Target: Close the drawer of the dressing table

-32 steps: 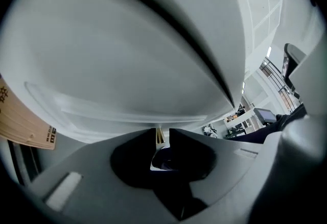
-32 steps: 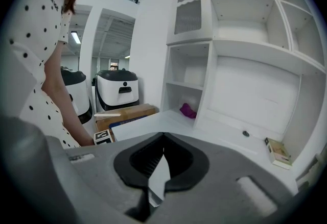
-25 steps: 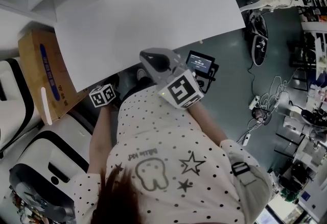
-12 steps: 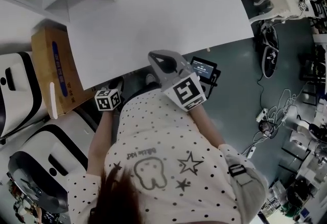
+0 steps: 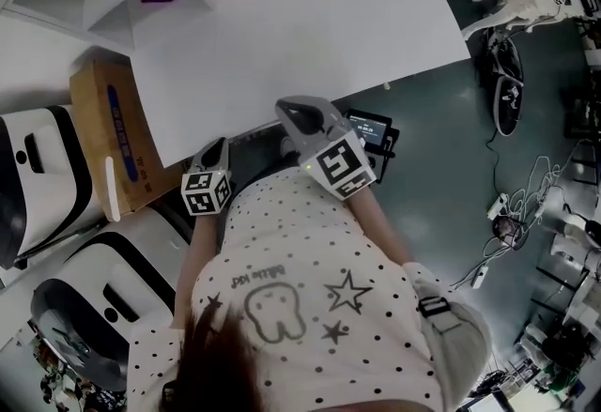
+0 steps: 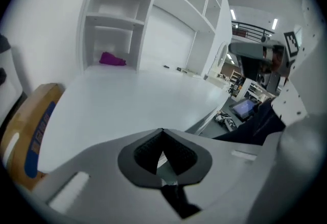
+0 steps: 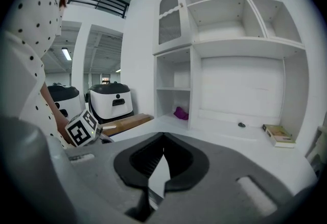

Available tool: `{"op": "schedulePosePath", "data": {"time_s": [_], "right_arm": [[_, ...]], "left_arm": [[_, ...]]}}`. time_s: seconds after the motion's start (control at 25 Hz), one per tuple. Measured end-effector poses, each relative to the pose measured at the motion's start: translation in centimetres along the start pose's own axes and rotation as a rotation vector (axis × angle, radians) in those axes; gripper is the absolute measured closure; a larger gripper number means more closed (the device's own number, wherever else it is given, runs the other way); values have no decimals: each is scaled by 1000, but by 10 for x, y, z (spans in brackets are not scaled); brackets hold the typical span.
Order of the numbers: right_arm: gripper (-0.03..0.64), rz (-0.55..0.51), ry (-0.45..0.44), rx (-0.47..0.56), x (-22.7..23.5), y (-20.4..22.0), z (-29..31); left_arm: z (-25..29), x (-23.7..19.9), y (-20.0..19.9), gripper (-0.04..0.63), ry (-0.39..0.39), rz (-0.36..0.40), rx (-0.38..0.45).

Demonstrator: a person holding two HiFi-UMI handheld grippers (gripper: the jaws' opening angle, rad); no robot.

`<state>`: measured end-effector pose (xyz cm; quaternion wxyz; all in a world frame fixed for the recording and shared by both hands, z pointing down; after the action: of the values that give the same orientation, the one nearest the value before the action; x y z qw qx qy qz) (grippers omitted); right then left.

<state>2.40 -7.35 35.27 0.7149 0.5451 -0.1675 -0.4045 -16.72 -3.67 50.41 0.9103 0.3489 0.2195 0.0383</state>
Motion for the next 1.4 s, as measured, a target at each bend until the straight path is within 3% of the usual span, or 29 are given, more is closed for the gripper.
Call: {"op": "schedulePosePath", "data": {"time_s": [0.2, 0.36, 0.6, 0.76, 1.2, 1.4], "right_arm": [[618, 8, 13, -12, -1, 6, -5], [618, -26, -13, -21, -10, 5, -3], [618, -102, -64, -34, -26, 1, -3], [618, -113, -93, -17, -35, -4, -8], [618, -127, -89, 32, -44, -15, -27], [618, -41, -50, 95, -33, -26, -50]], "left_arm": [[-17, 15, -43, 601, -4, -28, 143], [-35, 36, -70, 601, 36, -40, 237], [-73, 67, -100, 601, 33, 35, 379], [-102, 83, -113, 601, 35, 38, 459], [-141, 112, -110, 601, 42, 83, 518], [-140, 125, -101, 601, 64, 87, 524]]}}
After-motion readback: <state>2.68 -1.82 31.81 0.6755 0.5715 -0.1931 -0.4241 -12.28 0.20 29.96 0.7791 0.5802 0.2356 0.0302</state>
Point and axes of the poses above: the fingertips, and each gripper's own axes: z forward along the fingers, x to its right, y out of its underside, the point moved 5 cm from there along -z, backward along the fingers, and after that the axes turned 12 degrees about -z, right-handed, at the moved point
